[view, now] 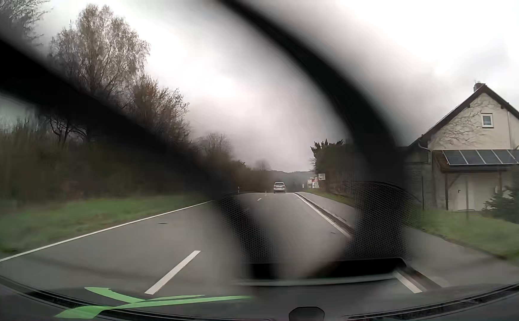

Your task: Follow the waypoints while adhering to traffic rules and regulations

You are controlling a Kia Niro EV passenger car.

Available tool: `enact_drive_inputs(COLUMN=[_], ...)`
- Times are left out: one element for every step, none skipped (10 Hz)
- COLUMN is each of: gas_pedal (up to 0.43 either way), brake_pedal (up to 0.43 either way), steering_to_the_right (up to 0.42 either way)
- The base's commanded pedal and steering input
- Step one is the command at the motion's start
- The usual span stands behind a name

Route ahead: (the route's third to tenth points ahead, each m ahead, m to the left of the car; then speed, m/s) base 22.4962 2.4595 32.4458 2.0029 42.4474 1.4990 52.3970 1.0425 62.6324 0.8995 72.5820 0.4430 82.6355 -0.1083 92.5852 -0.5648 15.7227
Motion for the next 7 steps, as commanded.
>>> enact_drive_inputs(gas_pedal=[0.047, 0.047, 0.059, 0.067, 0.087, 0.087, 0.098], brake_pedal=[0.000, 0.000, 0.000, 0.000, 0.000, 0.000, 0.000], steering_to_the_right=[0.001, 0.001, 0.001, 0.000, 0.000, 0.000, 0.000])
